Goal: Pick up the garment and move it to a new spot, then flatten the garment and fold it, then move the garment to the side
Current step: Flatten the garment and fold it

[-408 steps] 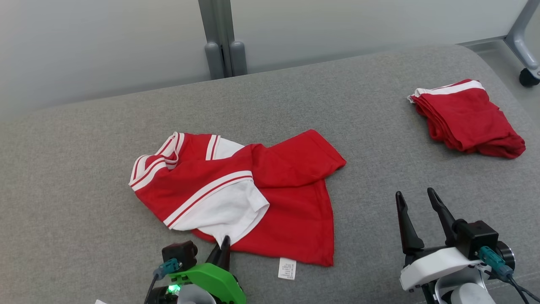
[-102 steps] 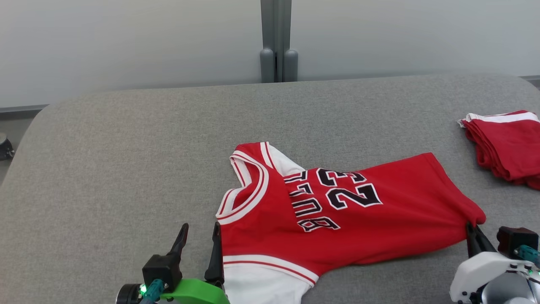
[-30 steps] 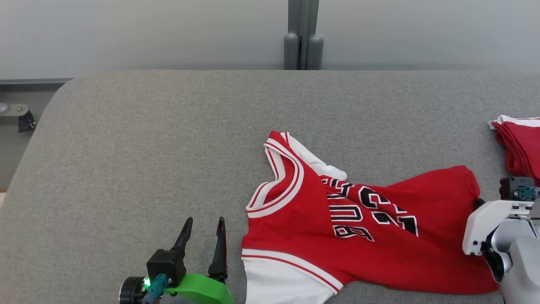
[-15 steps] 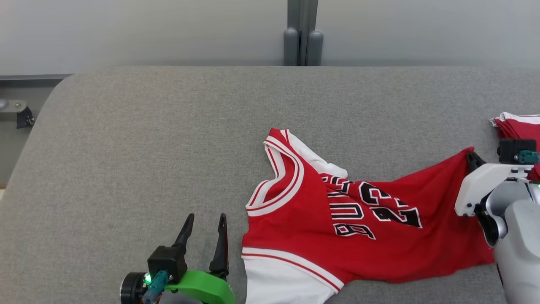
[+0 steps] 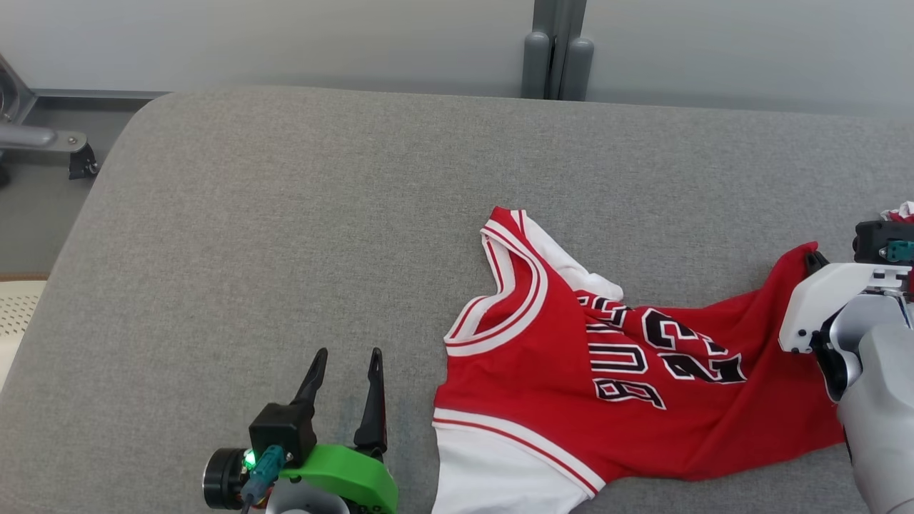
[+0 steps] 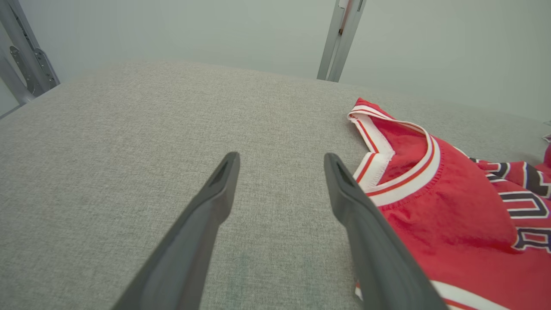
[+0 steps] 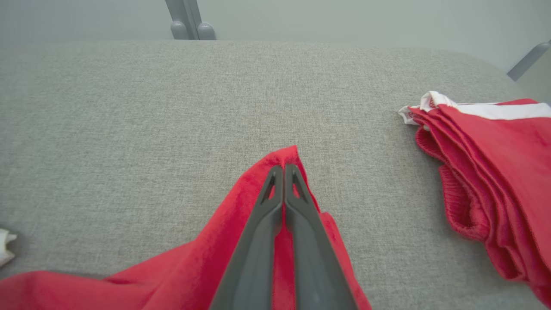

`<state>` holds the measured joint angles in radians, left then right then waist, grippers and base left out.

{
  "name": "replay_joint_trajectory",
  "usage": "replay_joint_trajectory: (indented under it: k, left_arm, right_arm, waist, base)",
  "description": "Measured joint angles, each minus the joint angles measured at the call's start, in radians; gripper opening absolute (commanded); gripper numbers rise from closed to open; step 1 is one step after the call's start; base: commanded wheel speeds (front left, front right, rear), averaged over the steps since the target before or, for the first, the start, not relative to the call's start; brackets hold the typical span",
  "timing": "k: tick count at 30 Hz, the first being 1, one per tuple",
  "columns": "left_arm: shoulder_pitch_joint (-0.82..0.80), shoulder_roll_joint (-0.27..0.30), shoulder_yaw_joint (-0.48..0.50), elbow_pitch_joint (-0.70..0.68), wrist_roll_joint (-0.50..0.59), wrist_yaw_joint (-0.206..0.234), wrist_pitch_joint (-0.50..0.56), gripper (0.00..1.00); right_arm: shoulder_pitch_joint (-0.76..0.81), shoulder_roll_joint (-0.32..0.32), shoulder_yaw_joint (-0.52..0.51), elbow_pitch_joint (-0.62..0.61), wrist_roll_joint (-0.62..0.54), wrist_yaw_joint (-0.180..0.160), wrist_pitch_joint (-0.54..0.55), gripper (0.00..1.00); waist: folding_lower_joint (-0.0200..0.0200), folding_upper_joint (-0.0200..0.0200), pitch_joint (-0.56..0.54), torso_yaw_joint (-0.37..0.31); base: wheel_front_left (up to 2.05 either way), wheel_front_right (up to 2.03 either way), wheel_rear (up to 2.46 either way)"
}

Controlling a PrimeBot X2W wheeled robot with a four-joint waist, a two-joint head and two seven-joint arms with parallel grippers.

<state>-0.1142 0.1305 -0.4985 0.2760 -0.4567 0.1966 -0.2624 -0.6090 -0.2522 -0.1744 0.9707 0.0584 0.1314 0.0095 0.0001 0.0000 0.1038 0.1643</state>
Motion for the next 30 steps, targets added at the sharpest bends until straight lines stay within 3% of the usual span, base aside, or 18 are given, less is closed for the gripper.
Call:
replay_joint_trajectory:
  k: [1, 2, 3, 14, 23, 30]
  left_arm:
    - [0.0, -0.001, 0.001, 0.0, 0.0, 0.0, 0.0, 1.0]
    - [0.0, -0.001, 0.004, 0.0, 0.0, 0.0, 0.0, 1.0]
    - [0.0, -0.003, 0.005, 0.0, 0.0, 0.0, 0.0, 1.0]
    - [0.0, -0.022, 0.016, 0.005, 0.011, -0.021, 0.0, 1.0]
    - [0.014, -0.033, 0.059, 0.035, 0.011, -0.049, -0.002, 1.0]
    - [0.06, -0.043, 0.093, 0.043, 0.022, -0.074, -0.002, 1.0]
  right_arm:
    - [0.0, 0.001, -0.003, 0.008, -0.002, 0.0, -0.007, 0.36]
    - [0.0, 0.002, -0.005, 0.015, -0.005, 0.0, -0.016, 0.79]
    - [0.0, 0.002, -0.009, 0.018, -0.009, 0.0, -0.03, 1.0]
    - [0.075, 0.049, 0.031, -0.073, 0.01, 0.0, -0.193, 1.0]
    - [0.291, 0.134, 0.105, -0.333, 0.039, 0.0, -0.258, 1.0]
    - [0.459, 0.183, 0.092, -0.547, 0.043, 0.0, -0.267, 1.0]
  waist:
    - [0.0, 0.0, -0.001, 0.001]
    - [0.0, 0.0, -0.004, 0.0]
    - [0.0, 0.0, -0.006, -0.002]
    - [0.0, 0.0, -0.05, -0.063]
    - [0.0, 0.0, -0.116, -0.113]
    - [0.0, 0.0, -0.155, -0.135]
  base:
    - [0.0, 0.0, 0.0]
    - [0.0, 0.0, 0.0]
    - [0.0, 0.0, 0.0]
    - [0.0, 0.0, 0.0]
    - [0.0, 0.0, 0.0]
    - [0.0, 0.0, 0.0]
